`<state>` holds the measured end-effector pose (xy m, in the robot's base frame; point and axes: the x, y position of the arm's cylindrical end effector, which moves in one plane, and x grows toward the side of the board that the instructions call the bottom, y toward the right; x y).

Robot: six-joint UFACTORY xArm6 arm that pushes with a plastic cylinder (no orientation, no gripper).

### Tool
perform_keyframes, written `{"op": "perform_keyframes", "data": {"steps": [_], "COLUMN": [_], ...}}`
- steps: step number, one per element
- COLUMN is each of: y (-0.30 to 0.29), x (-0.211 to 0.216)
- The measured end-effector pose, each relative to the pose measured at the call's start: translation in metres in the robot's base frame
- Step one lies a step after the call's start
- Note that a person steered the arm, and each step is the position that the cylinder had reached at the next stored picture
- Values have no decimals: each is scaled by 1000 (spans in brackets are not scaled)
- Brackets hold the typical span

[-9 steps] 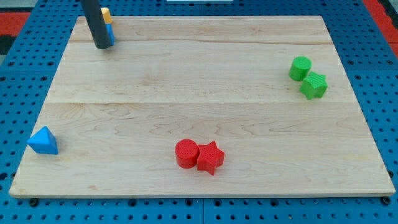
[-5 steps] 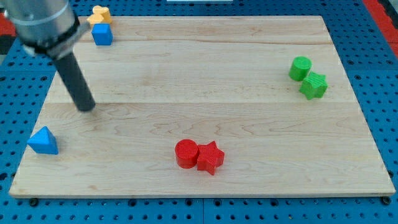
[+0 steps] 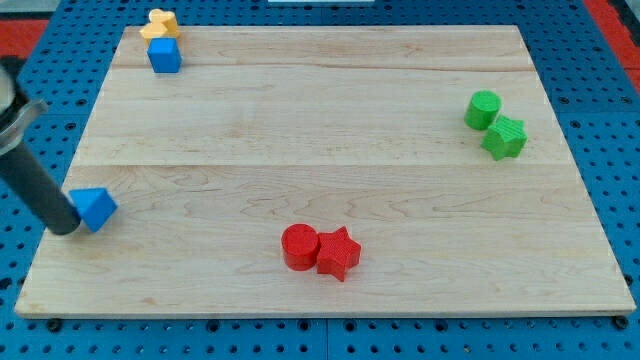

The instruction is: Push blue triangle to the right side of the yellow heart

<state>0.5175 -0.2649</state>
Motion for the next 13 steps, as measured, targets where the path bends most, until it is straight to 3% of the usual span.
{"op": "perform_keyframes", "data": {"steps": [2,3,5,7,10,11,13], "y": [72,75,85,115,123,157,165], "x": [-15,-21,-82,-104,-195,-195,-229]}}
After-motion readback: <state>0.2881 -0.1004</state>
